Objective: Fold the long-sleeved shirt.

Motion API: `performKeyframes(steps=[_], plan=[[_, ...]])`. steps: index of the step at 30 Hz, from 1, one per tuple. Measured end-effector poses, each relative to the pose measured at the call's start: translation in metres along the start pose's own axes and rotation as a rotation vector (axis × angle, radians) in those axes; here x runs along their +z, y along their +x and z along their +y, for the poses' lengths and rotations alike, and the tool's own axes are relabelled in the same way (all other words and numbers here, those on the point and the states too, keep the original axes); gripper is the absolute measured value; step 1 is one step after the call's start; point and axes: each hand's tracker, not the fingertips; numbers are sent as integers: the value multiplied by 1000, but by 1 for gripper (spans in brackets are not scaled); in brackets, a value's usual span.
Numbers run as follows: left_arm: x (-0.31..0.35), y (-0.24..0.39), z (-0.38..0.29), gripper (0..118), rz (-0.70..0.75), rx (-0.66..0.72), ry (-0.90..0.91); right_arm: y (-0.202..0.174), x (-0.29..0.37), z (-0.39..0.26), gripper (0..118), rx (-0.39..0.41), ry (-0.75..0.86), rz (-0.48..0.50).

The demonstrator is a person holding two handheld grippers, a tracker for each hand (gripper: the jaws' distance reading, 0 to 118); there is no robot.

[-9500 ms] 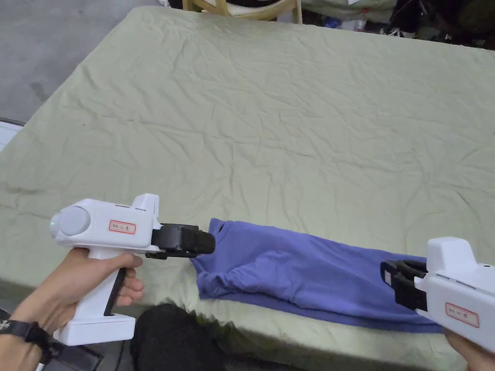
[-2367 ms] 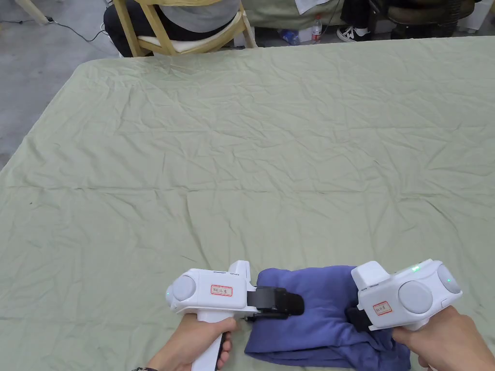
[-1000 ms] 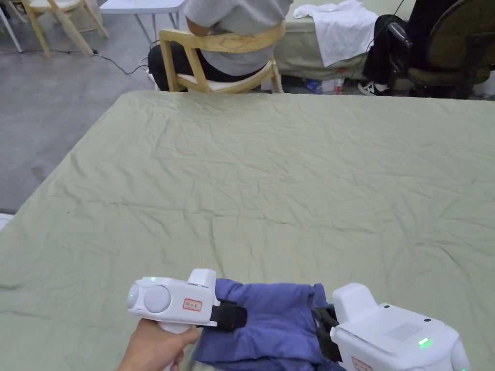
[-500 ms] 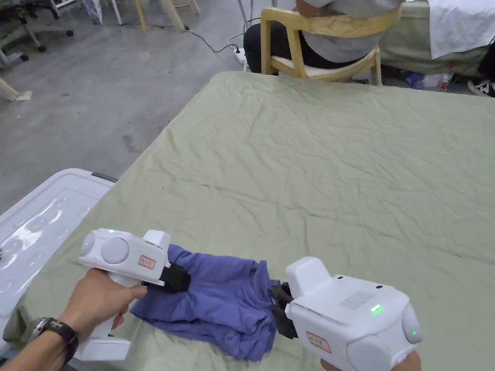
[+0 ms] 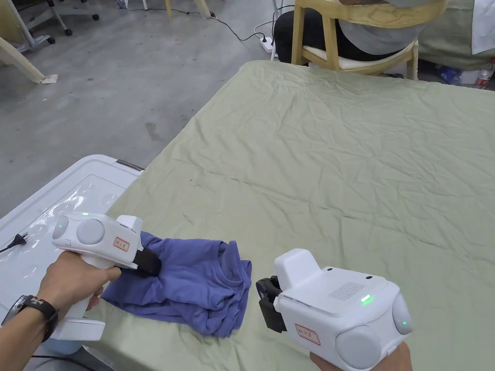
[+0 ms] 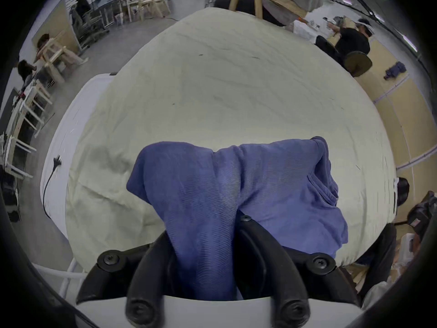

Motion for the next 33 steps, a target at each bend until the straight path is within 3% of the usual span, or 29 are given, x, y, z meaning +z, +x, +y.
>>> performKeyframes(steps=[1, 5, 13, 16, 18, 22, 24, 25, 28, 31, 33], plan=[[-1, 2, -3, 24, -2, -5, 11, 0, 0, 0, 1, 2, -3, 1], [2, 8, -13, 92, 159, -13, 28, -2, 5, -6, 1, -2, -12, 1], [88, 40, -34, 93, 179, 100, 354, 9, 52, -22, 1, -26, 30, -38], [117, 78, -48, 93, 178, 73, 449, 19, 87, -30, 1, -45, 86, -85], [126, 106, -55, 90, 203, 34, 509, 27, 113, -37, 1, -65, 128, -130], [145, 184, -76, 67, 111, -17, 634, 45, 174, -55, 1, -103, 223, -251], [153, 226, -87, 32, 62, -40, 711, 54, 205, -65, 1, -140, 270, -312], [156, 250, -91, 21, 45, -55, 736, 58, 222, -72, 1, -146, 294, -345], [165, 312, -101, 19, 34, -124, 780, 67, 267, -90, 1, -162, 336, -467], [170, 366, -108, 2, -34, -190, 815, 75, 307, -109, 1, -199, 378, -570], [173, 393, -109, 0, -67, -208, 816, 80, 331, -120, 1, -218, 401, -628]])
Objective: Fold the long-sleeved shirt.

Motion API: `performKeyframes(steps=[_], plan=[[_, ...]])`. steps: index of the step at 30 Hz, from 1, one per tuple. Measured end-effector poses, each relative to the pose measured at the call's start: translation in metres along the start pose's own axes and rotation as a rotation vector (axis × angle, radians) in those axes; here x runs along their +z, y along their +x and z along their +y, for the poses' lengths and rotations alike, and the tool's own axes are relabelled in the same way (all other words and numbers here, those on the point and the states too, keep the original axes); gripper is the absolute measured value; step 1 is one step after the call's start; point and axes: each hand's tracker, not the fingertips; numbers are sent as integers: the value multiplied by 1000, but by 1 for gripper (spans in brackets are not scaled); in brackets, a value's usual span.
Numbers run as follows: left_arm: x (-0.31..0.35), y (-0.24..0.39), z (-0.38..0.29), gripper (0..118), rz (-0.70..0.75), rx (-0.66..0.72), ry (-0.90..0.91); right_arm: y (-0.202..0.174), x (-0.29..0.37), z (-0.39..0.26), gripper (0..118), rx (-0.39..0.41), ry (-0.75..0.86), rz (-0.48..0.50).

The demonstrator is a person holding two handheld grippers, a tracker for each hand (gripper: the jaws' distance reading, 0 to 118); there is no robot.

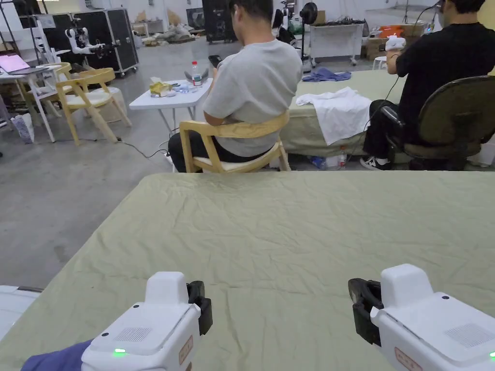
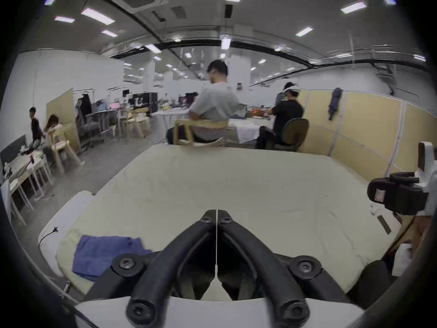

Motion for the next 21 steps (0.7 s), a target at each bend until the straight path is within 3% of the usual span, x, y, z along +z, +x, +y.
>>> performKeyframes(steps=[2, 4, 9, 18, 21], plan=[[-5, 23, 8, 0, -30, 4, 8, 17, 12, 2, 1, 17, 7, -80], [-8, 40, 18, 0, -36, -12, 25, 37, 22, 6, 1, -18, 37, -143], [-21, 64, 62, 0, -32, -69, 76, 79, 23, 33, 1, -33, 86, -218], [-44, 62, 136, 0, 18, -92, 131, 124, -5, 98, 1, -52, 125, -274], [-47, 63, 147, 0, 14, -81, 137, 124, -11, 113, 1, 1, 127, -295]])
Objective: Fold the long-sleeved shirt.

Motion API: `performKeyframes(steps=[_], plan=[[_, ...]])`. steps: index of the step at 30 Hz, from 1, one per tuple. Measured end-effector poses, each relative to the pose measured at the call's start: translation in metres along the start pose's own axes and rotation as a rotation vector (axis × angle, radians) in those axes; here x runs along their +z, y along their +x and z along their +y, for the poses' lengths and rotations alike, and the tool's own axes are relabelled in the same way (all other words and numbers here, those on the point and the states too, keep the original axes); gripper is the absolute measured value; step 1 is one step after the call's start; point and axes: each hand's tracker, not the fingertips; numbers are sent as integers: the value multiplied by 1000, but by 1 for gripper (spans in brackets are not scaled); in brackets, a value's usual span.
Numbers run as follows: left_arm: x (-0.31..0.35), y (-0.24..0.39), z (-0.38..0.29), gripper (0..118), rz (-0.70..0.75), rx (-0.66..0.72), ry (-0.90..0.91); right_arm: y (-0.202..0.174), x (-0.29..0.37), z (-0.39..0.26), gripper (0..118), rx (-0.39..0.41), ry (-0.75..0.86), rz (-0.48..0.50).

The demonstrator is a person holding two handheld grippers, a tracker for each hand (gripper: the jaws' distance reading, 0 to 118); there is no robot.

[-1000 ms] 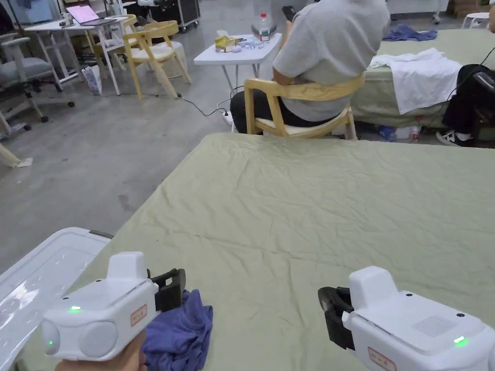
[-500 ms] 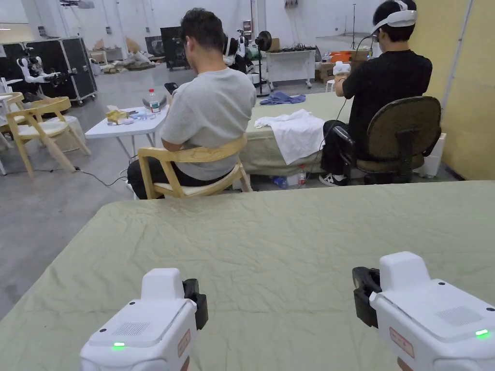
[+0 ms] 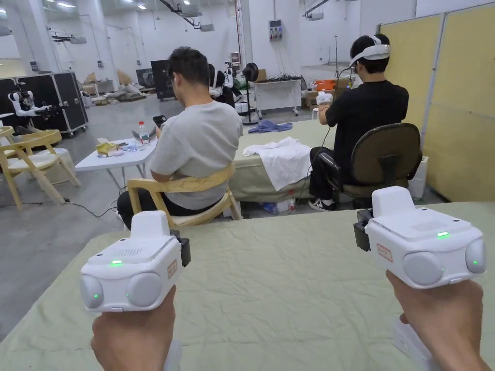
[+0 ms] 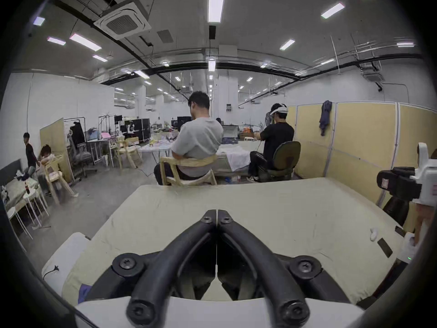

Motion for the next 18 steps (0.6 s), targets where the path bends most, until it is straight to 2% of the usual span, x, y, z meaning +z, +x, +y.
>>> performKeyframes(steps=[4, 5, 6, 7, 8, 9, 10, 13, 18], plan=[[0, 2, 7, 0, 19, -13, 11, 0, -2, 11, 2, -14, 22, 12], [0, 1, 9, 9, 16, 8, 17, 0, -1, 13, 4, -8, 35, -3], [1, -1, 11, 29, 10, 38, 23, 0, -1, 15, 17, -4, 46, -12], [-1, -3, 13, 65, 21, 69, 25, 0, -2, 17, 42, -1, 57, -8], [-3, -4, 14, 107, 38, 75, 19, 2, -3, 17, 82, -12, 72, -3], [-4, -4, 15, 118, 87, 69, 9, 3, -3, 16, 111, -29, 75, -6], [2, -2, 12, 115, 98, 54, 50, 3, -5, 19, 118, -52, 40, -6], [1, -2, 11, 118, 96, 14, 33, 10, -5, 22, 118, -88, 23, 27], [3, -6, 10, 118, 73, 44, 29, 13, -5, 21, 118, -91, 22, 25]])
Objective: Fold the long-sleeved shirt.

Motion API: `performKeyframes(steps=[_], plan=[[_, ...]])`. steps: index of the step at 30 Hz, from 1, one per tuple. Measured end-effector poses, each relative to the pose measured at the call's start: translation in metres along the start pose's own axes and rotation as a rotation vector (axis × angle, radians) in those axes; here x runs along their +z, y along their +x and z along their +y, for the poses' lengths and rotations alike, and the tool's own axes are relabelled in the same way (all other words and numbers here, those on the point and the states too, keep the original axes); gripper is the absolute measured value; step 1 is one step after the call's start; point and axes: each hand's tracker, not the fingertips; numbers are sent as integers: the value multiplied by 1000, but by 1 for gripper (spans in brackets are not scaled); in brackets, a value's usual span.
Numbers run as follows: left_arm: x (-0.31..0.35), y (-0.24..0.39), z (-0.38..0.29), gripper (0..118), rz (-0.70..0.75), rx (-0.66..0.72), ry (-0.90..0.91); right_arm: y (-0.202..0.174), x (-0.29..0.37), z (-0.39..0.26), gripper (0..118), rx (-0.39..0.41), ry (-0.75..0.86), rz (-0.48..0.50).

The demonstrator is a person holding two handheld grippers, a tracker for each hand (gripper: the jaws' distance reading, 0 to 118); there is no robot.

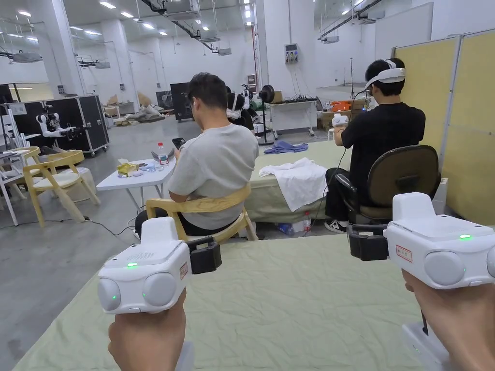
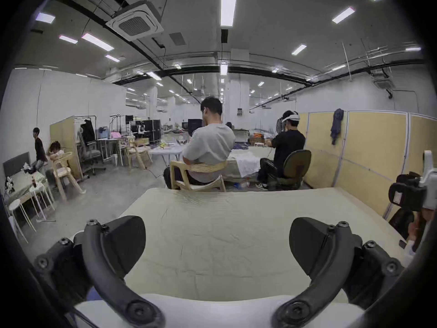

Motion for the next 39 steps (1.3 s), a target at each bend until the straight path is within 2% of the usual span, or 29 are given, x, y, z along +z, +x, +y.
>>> performKeyframes(steps=[39], plan=[[0, -11, 10, 118, -23, 10, -13, -2, 17, 0, 118, 3, 41, -5]])
